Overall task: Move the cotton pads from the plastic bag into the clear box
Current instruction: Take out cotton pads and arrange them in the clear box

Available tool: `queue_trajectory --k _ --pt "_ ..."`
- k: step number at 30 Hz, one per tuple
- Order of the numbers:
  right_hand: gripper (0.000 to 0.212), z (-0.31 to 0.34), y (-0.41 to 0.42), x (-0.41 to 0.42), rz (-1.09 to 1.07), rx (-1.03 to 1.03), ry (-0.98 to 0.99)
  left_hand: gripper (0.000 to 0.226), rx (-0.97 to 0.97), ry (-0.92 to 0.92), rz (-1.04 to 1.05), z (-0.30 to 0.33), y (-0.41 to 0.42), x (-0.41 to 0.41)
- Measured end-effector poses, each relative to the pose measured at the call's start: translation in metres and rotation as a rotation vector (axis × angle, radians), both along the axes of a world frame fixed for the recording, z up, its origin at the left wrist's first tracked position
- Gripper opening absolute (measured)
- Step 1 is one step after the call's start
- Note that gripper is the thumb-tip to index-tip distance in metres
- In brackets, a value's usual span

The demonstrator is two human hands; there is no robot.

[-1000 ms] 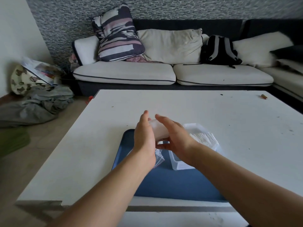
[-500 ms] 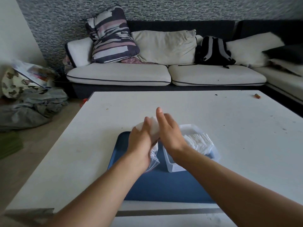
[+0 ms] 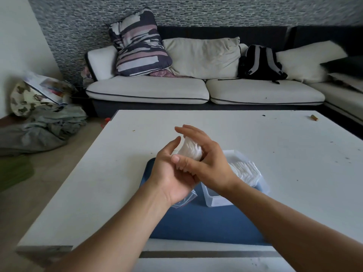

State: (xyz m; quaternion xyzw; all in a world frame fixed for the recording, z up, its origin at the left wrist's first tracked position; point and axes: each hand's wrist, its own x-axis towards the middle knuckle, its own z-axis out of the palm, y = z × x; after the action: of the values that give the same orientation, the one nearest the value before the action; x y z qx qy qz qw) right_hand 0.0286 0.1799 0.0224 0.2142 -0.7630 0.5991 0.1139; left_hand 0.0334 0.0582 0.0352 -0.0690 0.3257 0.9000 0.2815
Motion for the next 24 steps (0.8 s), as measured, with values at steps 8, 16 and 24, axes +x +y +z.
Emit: queue_trajectory --k 8,16,24 --pt "0.073 -0.003 0.002 0.003 0.006 0.013 -0.032 0.047 -0.073 0.001 0.016 -0.001 0.000 -0.004" --pt "0.072 -0.002 -0.001 0.004 -0.177 0.077 -0.006 0.033 -0.306 0.227 0.187 -0.004 0.010 -0.009" --pt "0.049 0.003 0.009 -0.006 0.010 -0.201 -0.632 0.021 -0.589 0.481 0.431 -0.012 0.018 -0.011"
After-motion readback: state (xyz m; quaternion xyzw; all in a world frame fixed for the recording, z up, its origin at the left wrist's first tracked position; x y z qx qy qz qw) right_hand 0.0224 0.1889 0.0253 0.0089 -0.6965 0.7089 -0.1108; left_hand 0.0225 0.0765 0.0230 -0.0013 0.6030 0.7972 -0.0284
